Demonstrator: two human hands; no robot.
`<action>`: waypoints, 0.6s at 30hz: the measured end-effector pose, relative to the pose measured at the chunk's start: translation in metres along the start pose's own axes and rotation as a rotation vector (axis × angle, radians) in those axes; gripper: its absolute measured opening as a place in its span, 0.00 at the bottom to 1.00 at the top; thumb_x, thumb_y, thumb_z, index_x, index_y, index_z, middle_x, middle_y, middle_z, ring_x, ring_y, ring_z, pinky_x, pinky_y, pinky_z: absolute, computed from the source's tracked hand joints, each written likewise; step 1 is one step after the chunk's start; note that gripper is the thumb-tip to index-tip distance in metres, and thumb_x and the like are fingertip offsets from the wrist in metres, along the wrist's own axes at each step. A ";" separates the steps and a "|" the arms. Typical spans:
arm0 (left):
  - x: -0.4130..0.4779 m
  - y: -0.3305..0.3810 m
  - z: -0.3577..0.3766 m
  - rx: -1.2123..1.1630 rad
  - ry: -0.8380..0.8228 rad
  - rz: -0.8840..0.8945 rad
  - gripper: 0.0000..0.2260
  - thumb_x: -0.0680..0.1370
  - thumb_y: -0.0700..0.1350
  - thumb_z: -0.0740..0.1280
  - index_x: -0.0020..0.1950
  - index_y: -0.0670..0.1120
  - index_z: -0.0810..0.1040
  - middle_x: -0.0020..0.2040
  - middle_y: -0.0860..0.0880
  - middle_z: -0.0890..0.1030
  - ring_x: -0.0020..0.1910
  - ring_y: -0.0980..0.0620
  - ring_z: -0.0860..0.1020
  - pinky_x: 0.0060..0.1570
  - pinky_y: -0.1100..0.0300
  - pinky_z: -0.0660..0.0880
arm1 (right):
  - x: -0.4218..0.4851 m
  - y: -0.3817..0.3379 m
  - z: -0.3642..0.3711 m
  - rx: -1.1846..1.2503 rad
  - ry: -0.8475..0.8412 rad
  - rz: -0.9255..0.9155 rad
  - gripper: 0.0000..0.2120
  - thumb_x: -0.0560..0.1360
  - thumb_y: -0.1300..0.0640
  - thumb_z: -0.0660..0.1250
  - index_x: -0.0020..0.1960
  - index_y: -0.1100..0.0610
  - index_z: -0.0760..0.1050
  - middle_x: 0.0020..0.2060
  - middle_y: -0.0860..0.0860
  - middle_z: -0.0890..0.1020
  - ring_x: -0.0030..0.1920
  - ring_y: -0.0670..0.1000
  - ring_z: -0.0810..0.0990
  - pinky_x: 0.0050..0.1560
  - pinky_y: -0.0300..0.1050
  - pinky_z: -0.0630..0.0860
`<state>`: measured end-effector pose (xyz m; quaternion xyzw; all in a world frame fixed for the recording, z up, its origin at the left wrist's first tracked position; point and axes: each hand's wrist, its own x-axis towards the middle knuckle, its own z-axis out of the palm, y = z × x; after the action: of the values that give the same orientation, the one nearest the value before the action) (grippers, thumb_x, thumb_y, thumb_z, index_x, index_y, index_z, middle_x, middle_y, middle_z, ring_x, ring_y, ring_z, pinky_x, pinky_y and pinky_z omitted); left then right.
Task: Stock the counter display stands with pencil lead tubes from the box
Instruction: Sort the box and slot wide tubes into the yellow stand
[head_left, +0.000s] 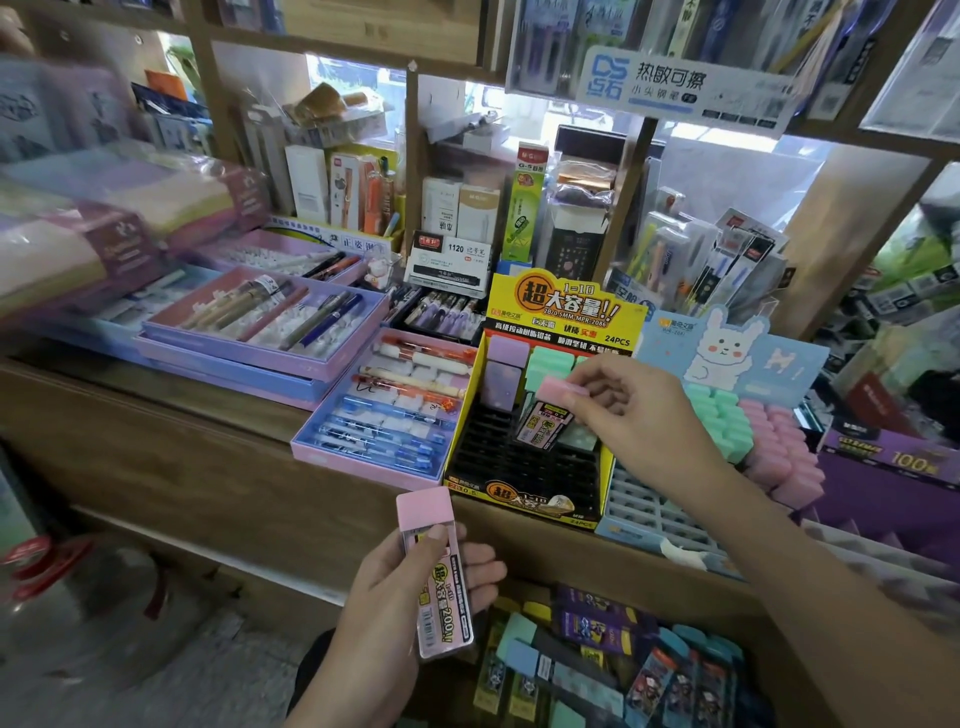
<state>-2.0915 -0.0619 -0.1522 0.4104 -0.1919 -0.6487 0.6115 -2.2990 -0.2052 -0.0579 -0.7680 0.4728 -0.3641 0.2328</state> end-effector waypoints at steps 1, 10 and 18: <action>0.000 0.000 0.000 -0.001 -0.004 -0.003 0.11 0.72 0.46 0.70 0.46 0.39 0.85 0.48 0.28 0.83 0.44 0.33 0.85 0.37 0.49 0.83 | 0.000 0.001 0.001 -0.005 -0.002 -0.003 0.05 0.78 0.60 0.73 0.51 0.52 0.80 0.42 0.52 0.82 0.43 0.56 0.82 0.48 0.54 0.82; -0.002 0.002 0.000 -0.013 -0.004 -0.014 0.14 0.72 0.45 0.69 0.51 0.35 0.82 0.49 0.28 0.83 0.45 0.32 0.85 0.36 0.49 0.83 | 0.003 0.000 0.011 -0.315 0.031 -0.188 0.07 0.81 0.59 0.68 0.58 0.56 0.82 0.46 0.46 0.77 0.43 0.44 0.76 0.47 0.44 0.76; -0.005 0.002 0.001 -0.019 -0.011 0.003 0.19 0.73 0.45 0.69 0.61 0.40 0.76 0.50 0.29 0.83 0.48 0.31 0.84 0.39 0.48 0.83 | 0.002 0.000 0.014 -0.371 0.010 -0.163 0.14 0.81 0.60 0.69 0.66 0.59 0.81 0.48 0.49 0.75 0.42 0.47 0.74 0.48 0.44 0.75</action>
<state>-2.0920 -0.0578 -0.1487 0.4007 -0.1896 -0.6516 0.6155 -2.2875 -0.2066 -0.0660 -0.8317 0.4690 -0.2921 0.0545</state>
